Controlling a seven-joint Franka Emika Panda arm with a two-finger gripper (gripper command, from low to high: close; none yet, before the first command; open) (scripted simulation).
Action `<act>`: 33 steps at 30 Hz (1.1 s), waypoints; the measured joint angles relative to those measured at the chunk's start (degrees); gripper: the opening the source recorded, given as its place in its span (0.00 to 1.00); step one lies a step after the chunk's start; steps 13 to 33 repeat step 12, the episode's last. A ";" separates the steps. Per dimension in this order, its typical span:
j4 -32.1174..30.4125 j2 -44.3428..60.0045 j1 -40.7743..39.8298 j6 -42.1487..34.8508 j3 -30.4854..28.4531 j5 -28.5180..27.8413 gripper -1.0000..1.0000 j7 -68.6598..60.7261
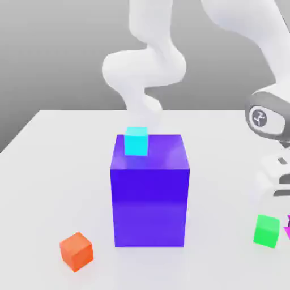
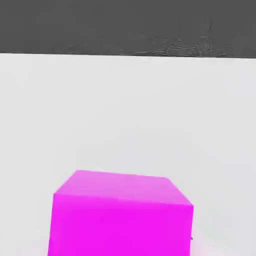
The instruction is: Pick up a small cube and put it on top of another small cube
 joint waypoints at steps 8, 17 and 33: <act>-7.08 2.30 3.86 8.86 -2.10 -5.94 0.00 13.55; -7.02 3.73 4.47 10.15 -2.89 -7.01 1.00 14.36; -7.02 3.73 4.47 10.15 -2.89 -7.01 1.00 14.36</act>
